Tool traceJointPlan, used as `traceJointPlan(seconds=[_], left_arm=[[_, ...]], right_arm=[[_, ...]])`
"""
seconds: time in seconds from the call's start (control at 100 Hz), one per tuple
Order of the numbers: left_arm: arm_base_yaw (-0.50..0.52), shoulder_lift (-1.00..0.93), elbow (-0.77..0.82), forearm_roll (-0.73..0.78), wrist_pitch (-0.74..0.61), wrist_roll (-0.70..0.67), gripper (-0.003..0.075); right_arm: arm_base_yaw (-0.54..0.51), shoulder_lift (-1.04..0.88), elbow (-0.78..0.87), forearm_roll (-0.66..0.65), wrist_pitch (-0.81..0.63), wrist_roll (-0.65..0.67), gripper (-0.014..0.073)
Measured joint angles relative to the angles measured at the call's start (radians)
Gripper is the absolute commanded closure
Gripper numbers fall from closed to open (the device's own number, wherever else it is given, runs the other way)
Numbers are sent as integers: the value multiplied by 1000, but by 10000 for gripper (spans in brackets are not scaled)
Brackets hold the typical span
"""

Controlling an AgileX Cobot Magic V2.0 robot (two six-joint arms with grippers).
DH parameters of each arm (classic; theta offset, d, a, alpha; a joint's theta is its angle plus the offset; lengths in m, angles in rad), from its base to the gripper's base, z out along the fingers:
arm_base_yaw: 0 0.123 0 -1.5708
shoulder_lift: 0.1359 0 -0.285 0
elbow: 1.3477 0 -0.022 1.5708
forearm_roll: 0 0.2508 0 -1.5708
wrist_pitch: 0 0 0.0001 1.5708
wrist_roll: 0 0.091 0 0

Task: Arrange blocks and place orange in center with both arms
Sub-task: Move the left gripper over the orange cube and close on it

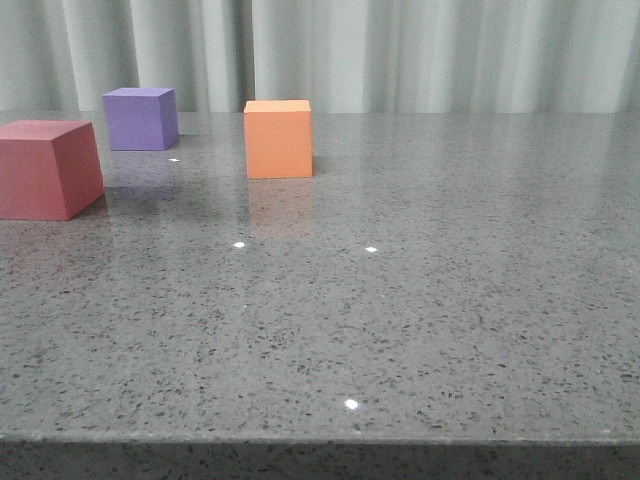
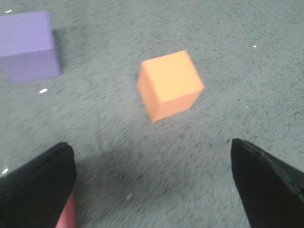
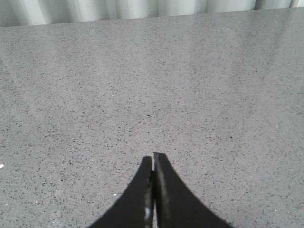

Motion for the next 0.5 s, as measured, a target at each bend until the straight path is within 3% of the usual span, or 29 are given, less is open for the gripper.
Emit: traceJointPlan(seconds=[0.24, 0.5], left_arm=[[-105, 236, -207, 106, -6, -148, 102], [-126, 402, -344, 178, 1, -252, 102]], right_arm=[[0, 0, 0, 0, 0, 0, 660], [0, 0, 0, 0, 0, 0, 660]])
